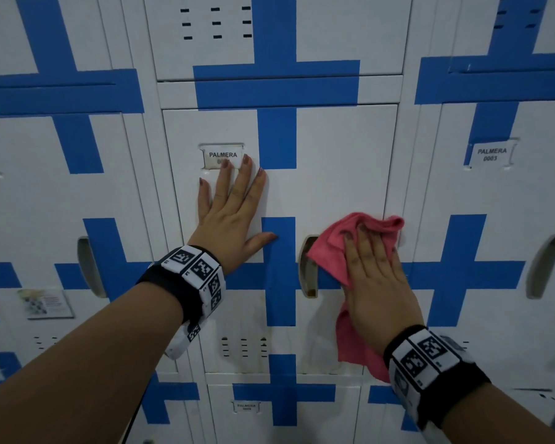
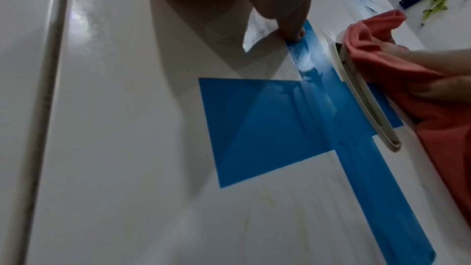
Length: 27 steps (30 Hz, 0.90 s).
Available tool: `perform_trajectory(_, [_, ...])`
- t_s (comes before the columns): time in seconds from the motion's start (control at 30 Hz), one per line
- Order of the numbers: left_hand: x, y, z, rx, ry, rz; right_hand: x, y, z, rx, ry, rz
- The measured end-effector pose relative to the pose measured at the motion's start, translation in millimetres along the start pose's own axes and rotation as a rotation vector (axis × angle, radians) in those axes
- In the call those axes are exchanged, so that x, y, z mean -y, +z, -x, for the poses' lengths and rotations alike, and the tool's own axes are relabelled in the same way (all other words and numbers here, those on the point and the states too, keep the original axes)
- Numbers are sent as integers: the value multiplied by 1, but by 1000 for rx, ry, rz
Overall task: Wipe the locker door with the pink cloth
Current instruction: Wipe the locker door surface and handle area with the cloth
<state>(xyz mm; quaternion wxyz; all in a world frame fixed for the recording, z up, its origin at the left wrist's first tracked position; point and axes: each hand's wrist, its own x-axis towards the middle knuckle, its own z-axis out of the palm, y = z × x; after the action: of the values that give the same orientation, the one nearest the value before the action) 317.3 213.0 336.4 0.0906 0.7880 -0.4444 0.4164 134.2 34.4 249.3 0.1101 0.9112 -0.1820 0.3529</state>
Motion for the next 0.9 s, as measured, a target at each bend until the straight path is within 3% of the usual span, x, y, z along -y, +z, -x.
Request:
perform_trajectory(0.1, [0,0,-1,-5,0,5,4,-8,-16,-38,58,-63])
perform_trajectory(0.27, [0,0,0,-9,3,17,23,-18,-38,-42,15,-63])
perform_trajectory(0.47, [-2,-2,0,-9,-3,42,47,-16,-50,-40,-139,-39])
perform_trajectory(0.67, [-1,-2,1,-23,2,52,35,-13,-42,15,-331,56])
perform_trajectory(0.9, [0,0,1,-13,5,18,18,-16,-29,12,-244,-1])
